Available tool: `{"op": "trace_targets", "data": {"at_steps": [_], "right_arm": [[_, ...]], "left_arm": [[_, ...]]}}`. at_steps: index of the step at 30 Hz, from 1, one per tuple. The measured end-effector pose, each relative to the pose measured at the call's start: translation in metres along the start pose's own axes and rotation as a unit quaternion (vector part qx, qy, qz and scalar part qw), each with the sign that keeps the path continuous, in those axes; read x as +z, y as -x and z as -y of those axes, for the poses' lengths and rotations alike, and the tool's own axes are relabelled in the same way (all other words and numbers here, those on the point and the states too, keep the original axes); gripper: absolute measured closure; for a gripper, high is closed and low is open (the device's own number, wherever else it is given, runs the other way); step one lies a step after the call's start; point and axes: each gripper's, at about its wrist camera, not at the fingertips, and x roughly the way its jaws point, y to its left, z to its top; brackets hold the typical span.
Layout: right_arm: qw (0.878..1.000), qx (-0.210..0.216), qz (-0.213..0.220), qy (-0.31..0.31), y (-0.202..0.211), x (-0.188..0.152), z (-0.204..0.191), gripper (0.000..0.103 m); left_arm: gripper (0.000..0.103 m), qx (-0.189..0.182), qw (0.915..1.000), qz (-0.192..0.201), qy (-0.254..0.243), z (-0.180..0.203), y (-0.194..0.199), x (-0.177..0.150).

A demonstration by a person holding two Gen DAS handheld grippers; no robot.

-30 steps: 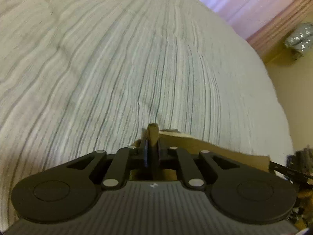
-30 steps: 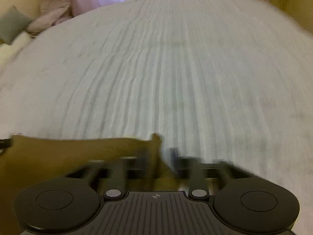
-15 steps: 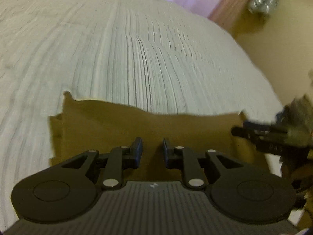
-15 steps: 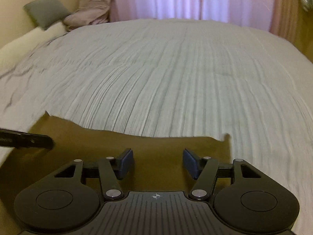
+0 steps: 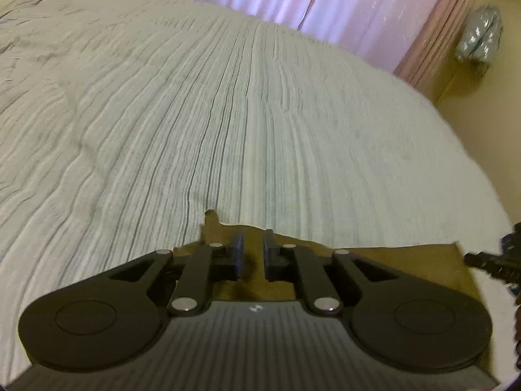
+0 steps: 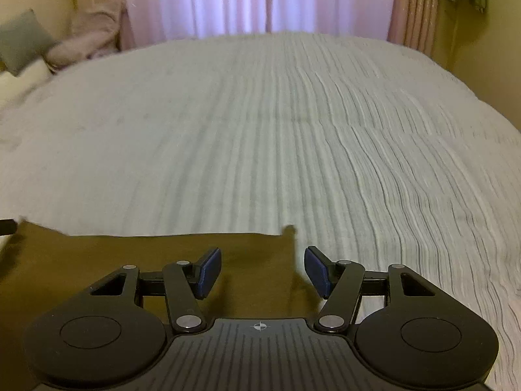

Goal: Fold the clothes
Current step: 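Lower the folded shirt onto the bed and open both grippers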

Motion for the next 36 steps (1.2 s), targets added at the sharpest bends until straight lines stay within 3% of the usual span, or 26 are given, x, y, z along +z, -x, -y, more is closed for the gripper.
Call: {"op": "trace_targets", "data": {"at_steps": [4,7,10,15,19,23,25,27,28,30,33,36], "right_arm": [[0.998,0.063,-0.006,0.026,0.024,-0.02,-0.042,0.042],[0.995,0.06,-0.044,0.072,0.012,-0.047,-0.069,0.042],[0.996,0.034,-0.061,0.063,-0.001,-0.069,-0.052,0.042],[0.997,-0.002,-0.054,0.049,0.022,-0.053,-0.033,0.042],[0.999,-0.002,-0.041,0.014,0.054,-0.051,-0.038,0.042],[0.997,0.035,-0.067,0.031,0.068,-0.068,-0.063,0.042],[0.994,0.012,-0.089,0.055,0.064,-0.084,-0.066,0.042],[0.992,-0.041,-0.12,0.022,0.058,-0.087,-0.048,0.042],[0.989,-0.067,-0.134,0.005,0.055,-0.089,-0.039,0.042],[0.989,-0.077,-0.113,-0.05,0.064,-0.073,-0.015,0.042],[0.993,-0.078,-0.071,-0.045,0.067,-0.044,-0.007,0.042],[0.998,-0.04,-0.039,-0.037,0.056,-0.02,-0.014,0.045]], "left_arm": [[0.096,-0.037,0.9988,-0.027,-0.016,0.024,0.026,-0.027],[0.092,-0.023,0.9976,-0.056,-0.034,0.025,0.02,-0.053],[0.1,0.009,0.9974,-0.067,-0.026,0.013,0.011,-0.069],[0.101,0.036,0.9982,-0.045,-0.018,0.0,0.029,-0.047],[0.098,-0.003,0.9991,-0.041,-0.014,0.011,0.061,-0.045],[0.095,-0.029,0.9957,-0.075,-0.045,0.025,0.073,-0.071],[0.096,-0.005,0.9944,-0.1,-0.033,0.014,0.069,-0.084],[0.101,0.016,0.9927,-0.118,-0.02,0.003,0.067,-0.093],[0.101,0.019,0.9934,-0.113,-0.01,-0.003,0.07,-0.087],[0.101,0.037,0.9948,-0.094,-0.014,-0.009,0.075,-0.07],[0.101,0.022,0.9981,-0.056,-0.015,-0.011,0.072,-0.036],[0.101,-0.009,0.9991,-0.032,-0.026,0.0,0.051,-0.011]]}}
